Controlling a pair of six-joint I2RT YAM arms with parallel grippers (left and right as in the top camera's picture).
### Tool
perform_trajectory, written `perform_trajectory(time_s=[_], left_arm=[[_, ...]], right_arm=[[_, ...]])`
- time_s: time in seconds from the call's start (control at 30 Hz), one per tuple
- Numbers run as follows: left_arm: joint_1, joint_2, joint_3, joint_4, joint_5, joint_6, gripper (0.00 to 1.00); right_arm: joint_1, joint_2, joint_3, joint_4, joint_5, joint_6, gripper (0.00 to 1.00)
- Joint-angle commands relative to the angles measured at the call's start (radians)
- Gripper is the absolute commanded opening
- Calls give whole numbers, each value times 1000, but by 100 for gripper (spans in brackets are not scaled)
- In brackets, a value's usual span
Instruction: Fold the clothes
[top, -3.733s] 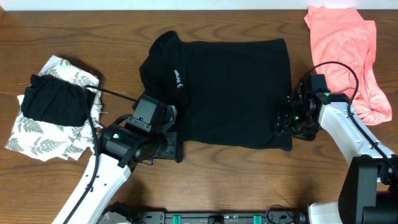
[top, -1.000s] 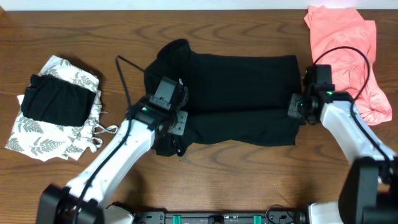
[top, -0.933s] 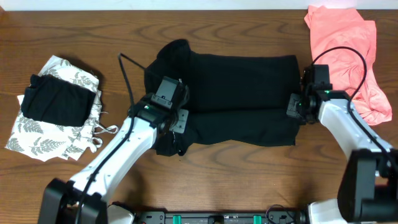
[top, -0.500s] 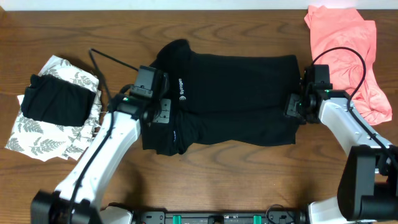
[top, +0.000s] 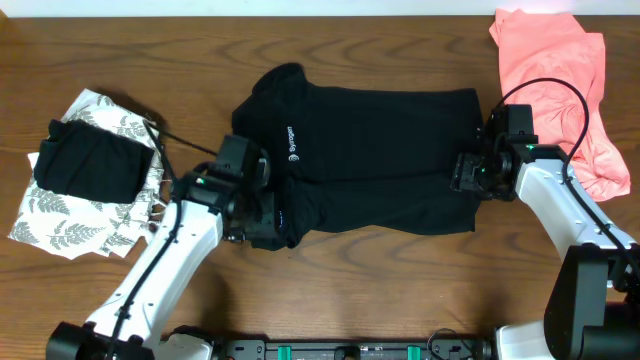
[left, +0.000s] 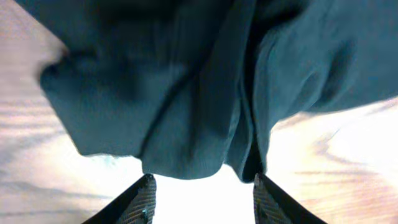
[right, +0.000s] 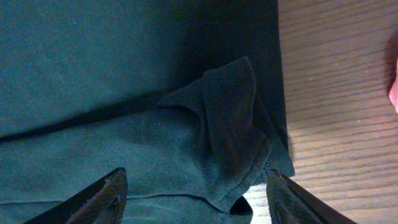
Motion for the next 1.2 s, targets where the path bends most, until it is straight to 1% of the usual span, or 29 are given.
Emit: perform_trajectory(time_s=[0.0, 0.2, 0.33, 0.5, 0.57, 0.6, 0.67, 0.8, 0.83, 0.93, 0.97, 1.03, 1.1, 1.17], left_arm=[[-33, 8, -33, 9, 29, 35, 51], [-121, 34, -74, 88, -39, 39, 51], [-187, 72, -74, 94, -51, 68, 50], [-240, 125, -74, 101, -125, 68, 50], [-248, 148, -74, 111, -125, 69, 49], [-252, 157, -74, 114, -125, 68, 45], [-260, 167, -74, 114, -126, 69, 43], [-270, 163, -74, 114, -148, 68, 41], [-270, 163, -74, 114, -163, 68, 38], [-270, 163, -74, 118, -185, 68, 20], [-270, 162, -74, 121, -185, 68, 19], [-270, 162, -71, 124, -189, 68, 6], [-270, 154, -53, 106, -189, 68, 6], [-270, 137, -18, 56, -209, 68, 6]], right_arm=[[-6, -20, 18, 2, -7, -11, 70], [-6, -20, 18, 7, -7, -8, 70], [-6, -20, 18, 6, -7, -4, 71], [-6, -20, 18, 6, -7, -4, 71], [-6, -20, 18, 6, -7, -4, 71], [-6, -20, 18, 6, -8, -4, 71], [-6, -20, 18, 6, -7, -4, 71], [-6, -20, 18, 6, -8, -4, 71], [-6, -20, 18, 6, -8, -4, 71], [-6, -20, 18, 6, -8, -4, 71], [-6, -20, 18, 6, -8, -4, 71], [-6, -20, 18, 6, -8, -4, 71], [-6, -20, 18, 6, -8, -4, 71], [-6, -20, 18, 6, -8, -4, 70]])
